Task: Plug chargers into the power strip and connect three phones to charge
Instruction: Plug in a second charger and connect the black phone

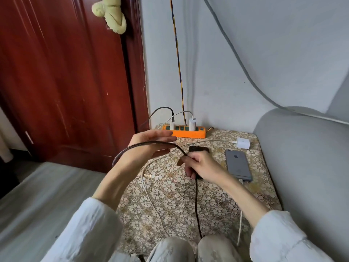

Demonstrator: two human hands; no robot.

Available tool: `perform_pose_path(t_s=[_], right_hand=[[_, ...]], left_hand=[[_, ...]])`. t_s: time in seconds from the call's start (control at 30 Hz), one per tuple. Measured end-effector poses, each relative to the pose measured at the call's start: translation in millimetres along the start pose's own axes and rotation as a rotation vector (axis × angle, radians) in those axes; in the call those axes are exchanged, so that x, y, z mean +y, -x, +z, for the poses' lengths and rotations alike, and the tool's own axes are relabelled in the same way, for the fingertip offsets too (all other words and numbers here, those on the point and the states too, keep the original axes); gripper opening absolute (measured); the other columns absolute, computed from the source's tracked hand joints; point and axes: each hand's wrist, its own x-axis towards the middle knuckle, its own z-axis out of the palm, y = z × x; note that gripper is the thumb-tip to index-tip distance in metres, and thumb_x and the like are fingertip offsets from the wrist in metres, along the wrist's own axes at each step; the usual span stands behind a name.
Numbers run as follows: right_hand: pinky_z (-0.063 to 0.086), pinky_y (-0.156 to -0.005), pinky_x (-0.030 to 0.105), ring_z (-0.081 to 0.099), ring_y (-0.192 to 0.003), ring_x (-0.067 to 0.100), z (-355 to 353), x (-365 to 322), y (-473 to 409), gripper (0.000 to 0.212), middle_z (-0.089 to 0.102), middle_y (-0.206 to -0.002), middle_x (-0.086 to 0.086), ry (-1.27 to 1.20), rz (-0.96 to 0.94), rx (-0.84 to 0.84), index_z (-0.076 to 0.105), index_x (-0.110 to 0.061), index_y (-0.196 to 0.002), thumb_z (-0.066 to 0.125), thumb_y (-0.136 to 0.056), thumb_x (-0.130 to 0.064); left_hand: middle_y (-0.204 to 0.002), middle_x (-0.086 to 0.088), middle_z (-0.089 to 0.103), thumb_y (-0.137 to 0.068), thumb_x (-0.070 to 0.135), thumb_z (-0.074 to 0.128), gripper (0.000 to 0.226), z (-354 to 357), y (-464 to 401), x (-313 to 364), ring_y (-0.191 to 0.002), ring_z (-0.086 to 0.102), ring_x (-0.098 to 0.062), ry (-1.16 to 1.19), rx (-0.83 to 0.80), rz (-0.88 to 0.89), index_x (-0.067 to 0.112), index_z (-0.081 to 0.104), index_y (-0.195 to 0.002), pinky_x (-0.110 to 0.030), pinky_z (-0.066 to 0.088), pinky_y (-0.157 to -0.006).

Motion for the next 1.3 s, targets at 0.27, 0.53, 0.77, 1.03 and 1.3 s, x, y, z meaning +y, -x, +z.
perform_pose_path(t_s=[0.27, 0.53, 0.77, 1.03, 1.3], right_hand=[[0.044, -0.048, 0.014, 0.055, -0.043, 0.004, 10, 0, -8, 0.023, 0.063, -0.051, -0.006, -0.053, -0.041, -0.049, 0.063, -0.008, -0.077, 0.051, -0.090, -0.023], [0.048, -0.053, 0.012, 0.058, -0.055, 0.006, -16, 42, 10, 0.013, 0.061, -0.070, 0.002, -0.005, 0.184, -0.005, 0.065, -0.005, -0.085, 0.054, -0.086, -0.013], [0.043, -0.051, 0.015, 0.049, -0.048, 0.007, -32, -4, -10, 0.022, 0.062, -0.060, 0.002, 0.180, -0.047, 0.120, 0.064, -0.023, -0.063, 0.058, -0.084, -0.026], [0.049, -0.067, 0.023, 0.055, -0.055, 0.004, -31, 1, -5, 0.017, 0.064, -0.067, -0.002, 0.161, -0.026, 0.071, 0.066, -0.013, -0.076, 0.060, -0.082, -0.027], [0.057, -0.073, 0.034, 0.067, -0.073, 0.017, -44, 38, 11, 0.018, 0.069, -0.088, 0.007, -0.044, 0.147, 0.079, 0.065, -0.017, -0.073, 0.054, -0.086, -0.013]], left_hand=[[-0.086, -0.007, 0.072, -0.091, 0.007, 0.047, 0.019, 12, 8, -22, -0.088, 0.068, -0.019, 0.348, 0.198, -0.003, 0.002, 0.065, -0.094, -0.025, 0.056, -0.081], [-0.072, -0.012, 0.073, -0.091, 0.012, 0.052, 0.018, -45, 4, -18, -0.065, 0.072, -0.018, 0.336, 0.500, -0.172, -0.001, 0.063, -0.085, -0.026, 0.059, -0.065], [-0.089, 0.005, 0.068, -0.079, 0.014, 0.068, 0.030, 0, -1, -10, -0.075, 0.065, -0.004, -0.792, 0.161, 0.248, 0.010, 0.066, -0.108, -0.005, 0.045, -0.073], [-0.057, 0.009, 0.064, -0.086, 0.012, 0.058, 0.013, 10, -1, -16, -0.056, 0.062, -0.006, -0.772, 0.175, 0.392, 0.011, 0.069, -0.081, -0.012, 0.045, -0.060], [-0.110, -0.007, 0.068, -0.087, 0.013, 0.055, 0.026, -22, -14, -14, -0.098, 0.065, -0.024, -0.876, 0.312, 0.063, 0.019, 0.062, -0.111, -0.040, 0.050, -0.091]])
